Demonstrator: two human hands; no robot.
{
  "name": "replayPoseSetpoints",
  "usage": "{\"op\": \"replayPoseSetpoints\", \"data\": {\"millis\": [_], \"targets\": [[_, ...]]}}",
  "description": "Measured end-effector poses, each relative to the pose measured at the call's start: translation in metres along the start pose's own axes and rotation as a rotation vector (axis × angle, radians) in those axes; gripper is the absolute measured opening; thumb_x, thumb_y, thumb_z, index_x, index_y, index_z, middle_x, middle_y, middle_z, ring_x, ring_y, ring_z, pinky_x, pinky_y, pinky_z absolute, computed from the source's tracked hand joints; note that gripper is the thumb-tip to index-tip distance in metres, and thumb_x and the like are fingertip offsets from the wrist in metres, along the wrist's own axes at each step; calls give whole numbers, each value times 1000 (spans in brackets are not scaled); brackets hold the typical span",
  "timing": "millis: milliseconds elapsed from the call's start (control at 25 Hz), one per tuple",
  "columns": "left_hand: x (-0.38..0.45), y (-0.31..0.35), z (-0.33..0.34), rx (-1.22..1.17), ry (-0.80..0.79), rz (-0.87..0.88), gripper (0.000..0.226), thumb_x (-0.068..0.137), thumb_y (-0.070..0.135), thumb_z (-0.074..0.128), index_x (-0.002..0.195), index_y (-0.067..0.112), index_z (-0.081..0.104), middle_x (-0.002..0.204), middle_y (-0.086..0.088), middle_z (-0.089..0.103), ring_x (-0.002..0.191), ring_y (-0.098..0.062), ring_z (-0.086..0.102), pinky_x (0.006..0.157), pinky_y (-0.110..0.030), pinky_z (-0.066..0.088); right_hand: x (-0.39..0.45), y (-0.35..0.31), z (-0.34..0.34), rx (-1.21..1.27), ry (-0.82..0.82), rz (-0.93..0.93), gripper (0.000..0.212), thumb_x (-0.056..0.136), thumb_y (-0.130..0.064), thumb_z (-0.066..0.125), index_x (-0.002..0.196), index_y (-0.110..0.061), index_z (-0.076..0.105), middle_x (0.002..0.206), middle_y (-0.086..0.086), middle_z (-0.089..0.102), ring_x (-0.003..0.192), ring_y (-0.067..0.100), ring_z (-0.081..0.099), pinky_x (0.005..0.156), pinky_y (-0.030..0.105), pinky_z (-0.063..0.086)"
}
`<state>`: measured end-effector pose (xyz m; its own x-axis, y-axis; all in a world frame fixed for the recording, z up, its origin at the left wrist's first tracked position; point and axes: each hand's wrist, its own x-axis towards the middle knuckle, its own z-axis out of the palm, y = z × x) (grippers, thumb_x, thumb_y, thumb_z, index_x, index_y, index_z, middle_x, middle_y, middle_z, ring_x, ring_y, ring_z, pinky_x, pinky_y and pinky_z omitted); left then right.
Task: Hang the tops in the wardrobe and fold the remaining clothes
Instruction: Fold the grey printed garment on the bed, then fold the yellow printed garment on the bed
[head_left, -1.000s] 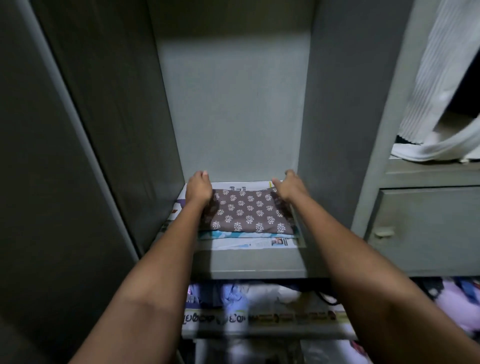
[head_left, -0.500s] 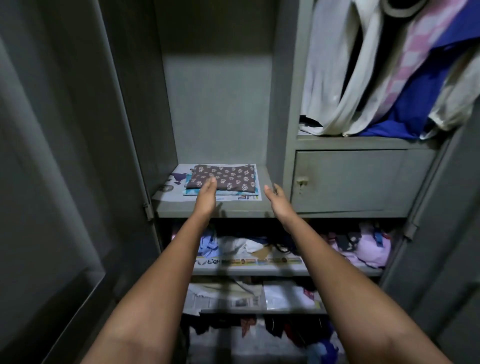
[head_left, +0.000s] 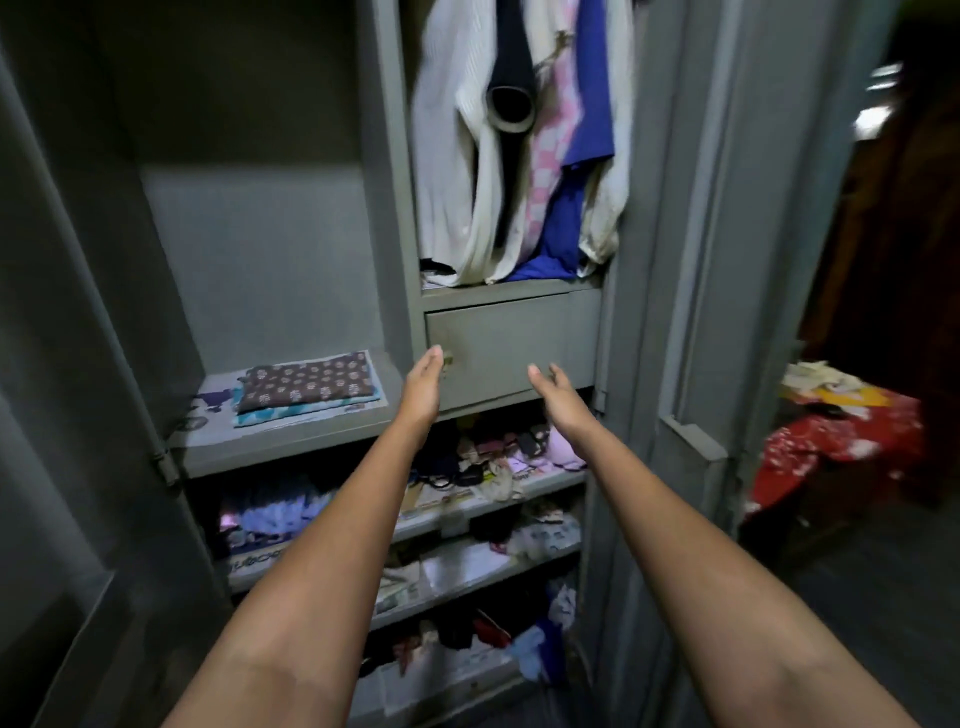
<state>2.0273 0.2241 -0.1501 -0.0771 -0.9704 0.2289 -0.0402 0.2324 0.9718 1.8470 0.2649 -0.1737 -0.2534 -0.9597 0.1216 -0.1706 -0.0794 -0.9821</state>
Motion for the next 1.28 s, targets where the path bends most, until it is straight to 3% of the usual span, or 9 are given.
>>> {"op": "replayPoseSetpoints", "data": {"millis": [120,240,440,520,640,920,1040,1280], "targets": [[-24,-3,56,-67,-170,-23,47,103,26,37,142,0,37,149,-11,38,138,-22,35,116,-30,21,-50,8,-55,-28,177,20,70,97,-44,47,151,-9,19,154,9,28,141,21,29,116,32,21],[-63,10,103,-127,-372,-16,46,103,25,38,140,-2,39,147,-11,40,137,-20,36,111,-22,23,-115,2,-104,-57,345,65,63,99,-39,45,148,-4,26,150,9,34,139,20,33,110,26,23],[-139,59,174,-164,-658,38,48,103,28,36,143,2,36,150,-8,36,140,-20,32,116,-29,21,-228,-9,-182,-82,637,122,72,91,-57,49,145,-10,36,146,6,43,131,20,43,110,31,30],[-174,74,200,-182,-765,53,49,103,33,35,145,7,36,149,-5,37,139,-19,33,115,-29,23,-274,-15,-207,-96,737,136,66,95,-50,47,145,-9,34,145,5,43,132,19,41,102,23,29],[-217,77,235,-222,-878,44,52,101,41,37,143,10,41,143,-4,46,134,-20,41,115,-37,29,-331,-9,-245,-135,865,181,66,97,-50,43,147,-9,31,149,4,38,135,20,36,102,28,28],[-255,113,333,-250,-1015,117,56,102,40,32,148,8,30,153,-4,32,141,-19,29,113,-32,23,-395,-21,-345,-161,1053,204,76,92,-61,41,149,-13,25,154,6,29,140,25,29,111,41,25],[-252,121,393,-249,-1036,174,58,101,44,31,148,10,31,153,-3,31,142,-19,28,115,-35,22,-389,-12,-403,-134,1077,186,75,93,-59,41,150,-13,25,154,7,29,140,26,28,111,40,25],[-249,116,531,-272,-1092,91,60,101,46,30,149,11,26,155,-3,27,143,-19,24,114,-33,21,-354,18,-526,-147,1075,228,76,93,-61,38,150,-13,22,155,9,28,141,28,27,113,44,23]]}}
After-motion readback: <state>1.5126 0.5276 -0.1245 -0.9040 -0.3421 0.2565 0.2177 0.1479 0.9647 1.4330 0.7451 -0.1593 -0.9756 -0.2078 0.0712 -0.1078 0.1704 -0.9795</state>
